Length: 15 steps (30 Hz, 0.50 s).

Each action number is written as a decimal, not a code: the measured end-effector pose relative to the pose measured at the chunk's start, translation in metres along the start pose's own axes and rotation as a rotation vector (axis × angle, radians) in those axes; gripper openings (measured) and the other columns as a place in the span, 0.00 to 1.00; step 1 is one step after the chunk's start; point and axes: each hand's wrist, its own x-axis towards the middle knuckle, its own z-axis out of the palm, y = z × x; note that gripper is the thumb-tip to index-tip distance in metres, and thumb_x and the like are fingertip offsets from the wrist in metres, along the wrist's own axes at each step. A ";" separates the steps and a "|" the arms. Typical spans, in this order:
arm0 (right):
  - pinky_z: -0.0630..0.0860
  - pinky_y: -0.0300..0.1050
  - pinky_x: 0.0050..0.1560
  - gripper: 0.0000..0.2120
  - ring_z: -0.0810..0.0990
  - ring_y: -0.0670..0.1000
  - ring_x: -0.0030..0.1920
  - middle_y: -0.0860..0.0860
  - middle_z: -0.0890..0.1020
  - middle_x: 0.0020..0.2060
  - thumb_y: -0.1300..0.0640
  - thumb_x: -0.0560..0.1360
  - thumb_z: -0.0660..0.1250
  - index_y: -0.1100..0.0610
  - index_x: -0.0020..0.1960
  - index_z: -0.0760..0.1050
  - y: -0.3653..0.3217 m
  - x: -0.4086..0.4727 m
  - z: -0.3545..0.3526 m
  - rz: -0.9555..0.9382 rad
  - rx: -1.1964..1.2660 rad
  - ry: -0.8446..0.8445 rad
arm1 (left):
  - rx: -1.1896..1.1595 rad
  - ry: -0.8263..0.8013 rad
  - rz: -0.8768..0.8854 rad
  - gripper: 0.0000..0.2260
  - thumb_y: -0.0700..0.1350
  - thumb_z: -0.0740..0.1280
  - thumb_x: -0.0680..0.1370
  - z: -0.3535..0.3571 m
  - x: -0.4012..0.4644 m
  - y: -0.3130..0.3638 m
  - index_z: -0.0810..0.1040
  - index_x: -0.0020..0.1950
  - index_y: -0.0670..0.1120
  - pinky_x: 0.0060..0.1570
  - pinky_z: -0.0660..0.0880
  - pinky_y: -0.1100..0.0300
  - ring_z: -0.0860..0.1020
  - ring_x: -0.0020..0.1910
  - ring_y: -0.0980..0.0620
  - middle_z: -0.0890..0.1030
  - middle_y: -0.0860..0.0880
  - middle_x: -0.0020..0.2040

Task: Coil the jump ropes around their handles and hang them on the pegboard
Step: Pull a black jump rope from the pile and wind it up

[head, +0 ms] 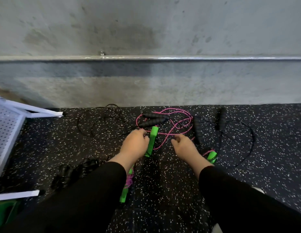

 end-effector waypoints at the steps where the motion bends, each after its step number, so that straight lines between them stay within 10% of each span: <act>1: 0.75 0.43 0.54 0.23 0.79 0.54 0.53 0.58 0.79 0.66 0.51 0.83 0.61 0.59 0.76 0.67 0.001 0.010 -0.006 -0.022 -0.025 0.007 | 0.024 -0.011 0.025 0.14 0.46 0.62 0.83 0.000 0.007 0.005 0.79 0.65 0.45 0.53 0.74 0.52 0.80 0.55 0.43 0.80 0.43 0.60; 5: 0.77 0.45 0.45 0.24 0.80 0.53 0.47 0.59 0.80 0.61 0.51 0.83 0.61 0.57 0.77 0.65 0.019 0.054 -0.025 0.030 -0.120 0.002 | 0.104 -0.050 0.144 0.14 0.47 0.61 0.84 0.006 0.039 0.027 0.78 0.66 0.44 0.46 0.71 0.56 0.75 0.46 0.49 0.78 0.44 0.60; 9: 0.69 0.55 0.71 0.25 0.71 0.65 0.68 0.64 0.67 0.72 0.50 0.83 0.60 0.52 0.78 0.62 0.053 0.089 -0.038 0.126 -0.273 -0.030 | 0.113 -0.126 0.214 0.17 0.47 0.60 0.85 0.018 0.065 0.049 0.74 0.71 0.43 0.55 0.76 0.52 0.78 0.54 0.45 0.75 0.43 0.65; 15: 0.64 0.52 0.75 0.23 0.67 0.63 0.74 0.61 0.64 0.77 0.53 0.84 0.56 0.58 0.78 0.64 0.086 0.118 -0.038 0.211 -0.369 -0.212 | 0.084 -0.166 0.263 0.16 0.47 0.60 0.85 0.041 0.083 0.070 0.75 0.70 0.43 0.57 0.76 0.52 0.77 0.58 0.44 0.75 0.43 0.65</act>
